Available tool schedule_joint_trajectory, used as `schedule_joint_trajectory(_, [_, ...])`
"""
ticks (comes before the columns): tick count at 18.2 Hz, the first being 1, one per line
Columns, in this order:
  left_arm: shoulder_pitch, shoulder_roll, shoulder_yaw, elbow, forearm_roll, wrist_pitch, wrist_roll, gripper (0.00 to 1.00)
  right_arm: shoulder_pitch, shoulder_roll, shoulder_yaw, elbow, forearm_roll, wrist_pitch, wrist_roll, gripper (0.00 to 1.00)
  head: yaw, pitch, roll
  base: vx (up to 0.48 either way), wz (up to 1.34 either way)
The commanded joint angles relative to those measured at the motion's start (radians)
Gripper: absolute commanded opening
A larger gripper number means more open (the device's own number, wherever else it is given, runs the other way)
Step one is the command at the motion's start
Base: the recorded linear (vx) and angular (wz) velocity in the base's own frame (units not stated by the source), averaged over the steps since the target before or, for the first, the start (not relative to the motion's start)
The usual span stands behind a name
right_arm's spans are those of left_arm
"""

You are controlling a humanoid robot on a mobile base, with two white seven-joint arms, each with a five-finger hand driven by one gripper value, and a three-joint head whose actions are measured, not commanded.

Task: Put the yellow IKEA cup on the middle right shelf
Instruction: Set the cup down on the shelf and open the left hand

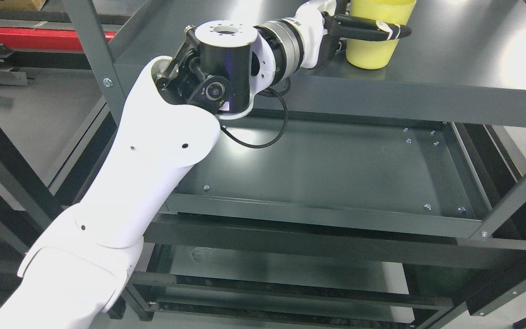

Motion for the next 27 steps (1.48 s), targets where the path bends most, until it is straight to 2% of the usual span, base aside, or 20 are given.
schedule_joint_trajectory(1, [-0.009, 0.018, 0.063, -0.005, -0.023, 0.012, 0.000, 0.99, 0.014, -0.017, 0.017, 0.000, -0.025, 0.000, 0.000, 0.99, 0.0000, 0.000, 0.000, 0.000, 0.00])
schedule_joint_trajectory(10, [-0.030, 0.018, 0.204, -0.060, -0.124, -0.008, -0.004, 0.99, 0.014, -0.017, 0.017, 0.000, -0.025, 0.000, 0.000, 0.99, 0.0000, 0.000, 0.000, 0.000, 0.00])
schedule_joint_trajectory(17, [-0.017, 0.018, 0.287, -0.166, -0.120, -0.009, -0.032, 0.99, 0.014, -0.017, 0.017, 0.000, -0.025, 0.000, 0.000, 0.99, 0.0000, 0.000, 0.000, 0.000, 0.00])
schedule_joint_trajectory(21, [0.031, 0.023, 0.310, -0.231, -0.115, -0.009, -0.257, 0.99, 0.014, -0.017, 0.017, 0.000, -0.025, 0.000, 0.000, 0.99, 0.0000, 0.000, 0.000, 0.000, 0.00])
schedule_joint_trajectory(25, [0.066, 0.109, 0.362, -0.231, -0.118, -0.011, -0.579, 0.99, 0.014, -0.017, 0.017, 0.000, -0.025, 0.000, 0.000, 0.99, 0.0000, 0.000, 0.000, 0.000, 0.00])
schedule_joint_trajectory(27, [0.085, 0.152, 0.380, -0.232, -0.121, -0.015, -0.701, 0.98, 0.014, -0.017, 0.017, 0.000, -0.025, 0.000, 0.000, 0.99, 0.0000, 0.000, 0.000, 0.000, 0.00])
